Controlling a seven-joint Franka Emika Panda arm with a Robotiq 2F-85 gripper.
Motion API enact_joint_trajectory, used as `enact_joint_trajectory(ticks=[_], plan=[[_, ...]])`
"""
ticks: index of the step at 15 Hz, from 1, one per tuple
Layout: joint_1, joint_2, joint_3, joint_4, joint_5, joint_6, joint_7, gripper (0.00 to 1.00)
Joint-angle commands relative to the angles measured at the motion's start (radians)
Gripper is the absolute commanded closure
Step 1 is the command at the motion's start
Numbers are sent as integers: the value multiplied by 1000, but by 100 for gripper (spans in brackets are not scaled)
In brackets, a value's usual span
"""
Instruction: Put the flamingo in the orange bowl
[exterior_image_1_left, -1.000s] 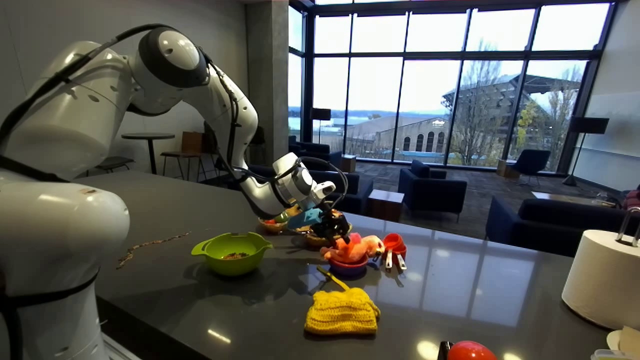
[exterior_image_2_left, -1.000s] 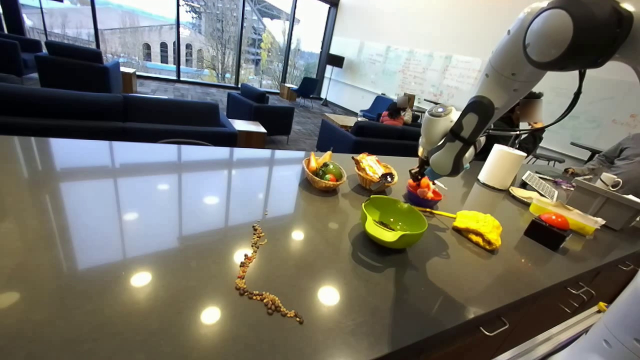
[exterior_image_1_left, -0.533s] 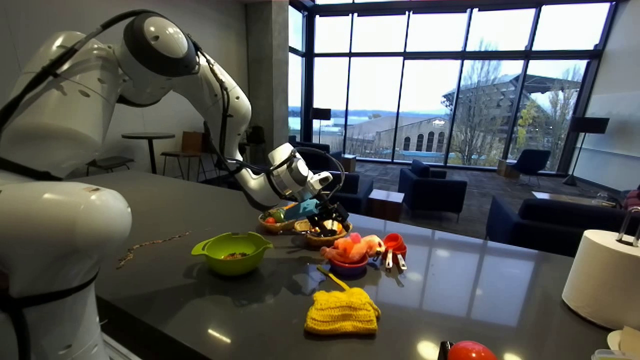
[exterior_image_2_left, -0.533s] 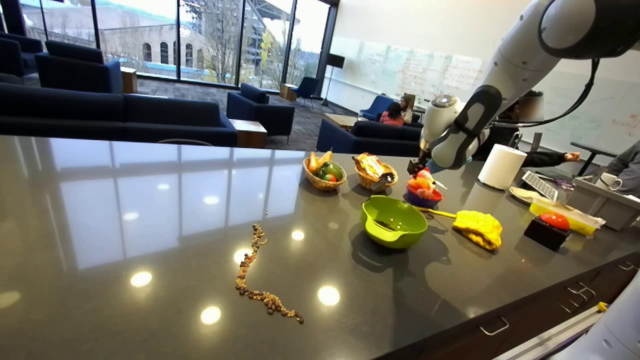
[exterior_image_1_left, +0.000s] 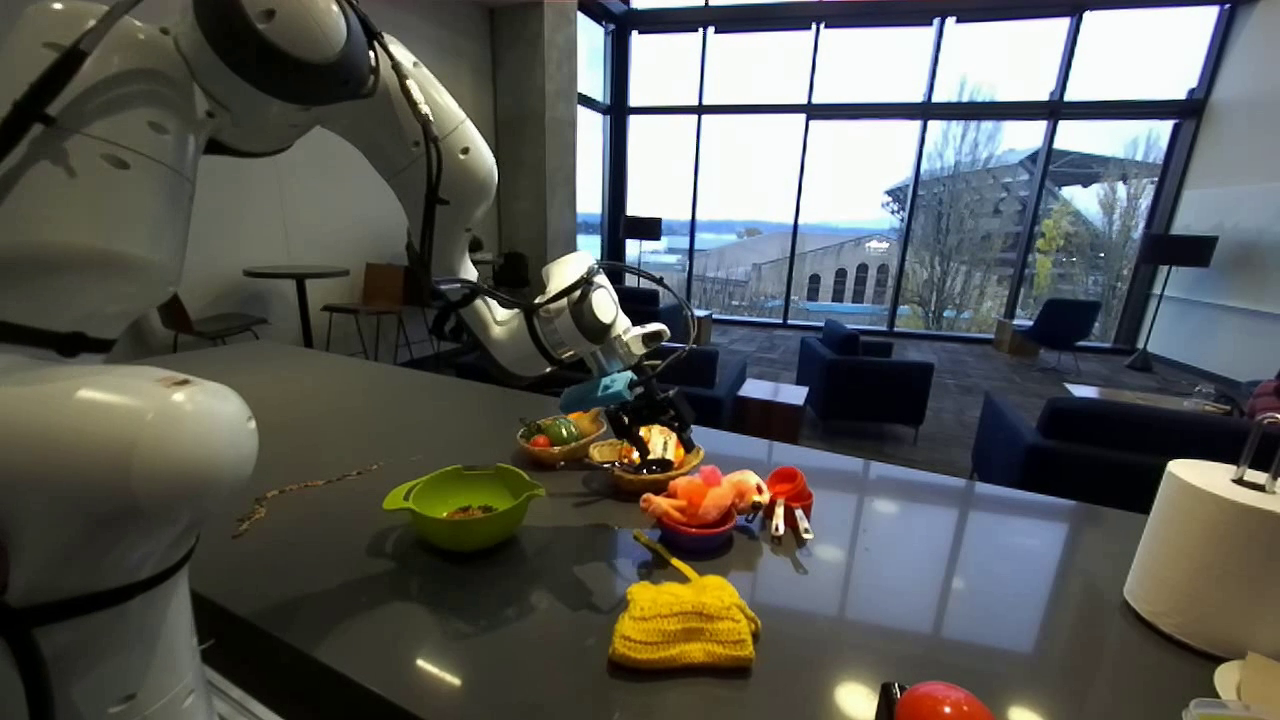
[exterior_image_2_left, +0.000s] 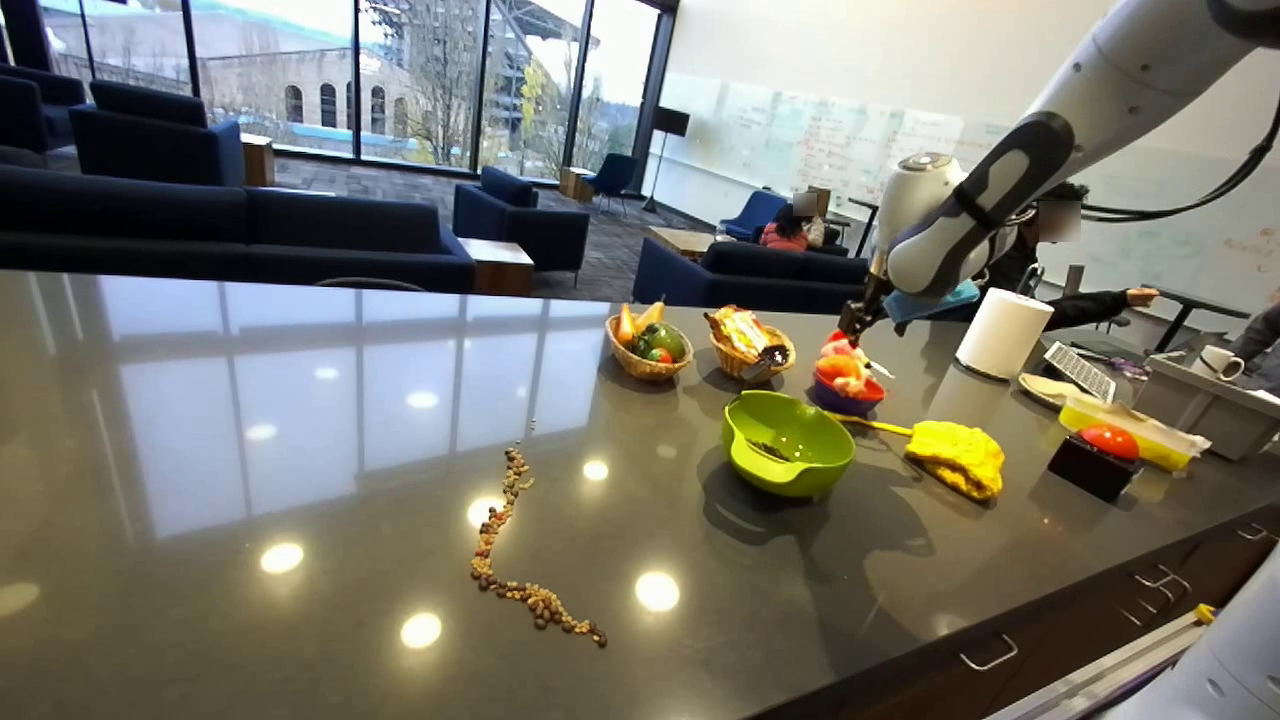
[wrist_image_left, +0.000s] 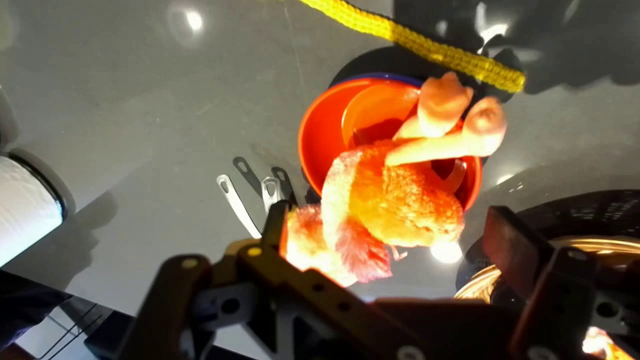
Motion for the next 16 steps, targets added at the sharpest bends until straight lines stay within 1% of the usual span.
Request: enact_joint_trajectory(ticks=[1, 4, 6, 8, 11, 16], plan=[[-146, -182, 164, -61, 39, -154, -109, 0], [-273, -244, 319, -62, 105, -270, -173, 0], [-332, -266, 403, -60, 182, -339, -238, 0], [-372, -278, 466, -51, 262, -413, -302, 0], [-403, -281, 520, -34, 312, -511, -337, 0], [-428, -280, 560, -14, 317, -629, -363, 0]])
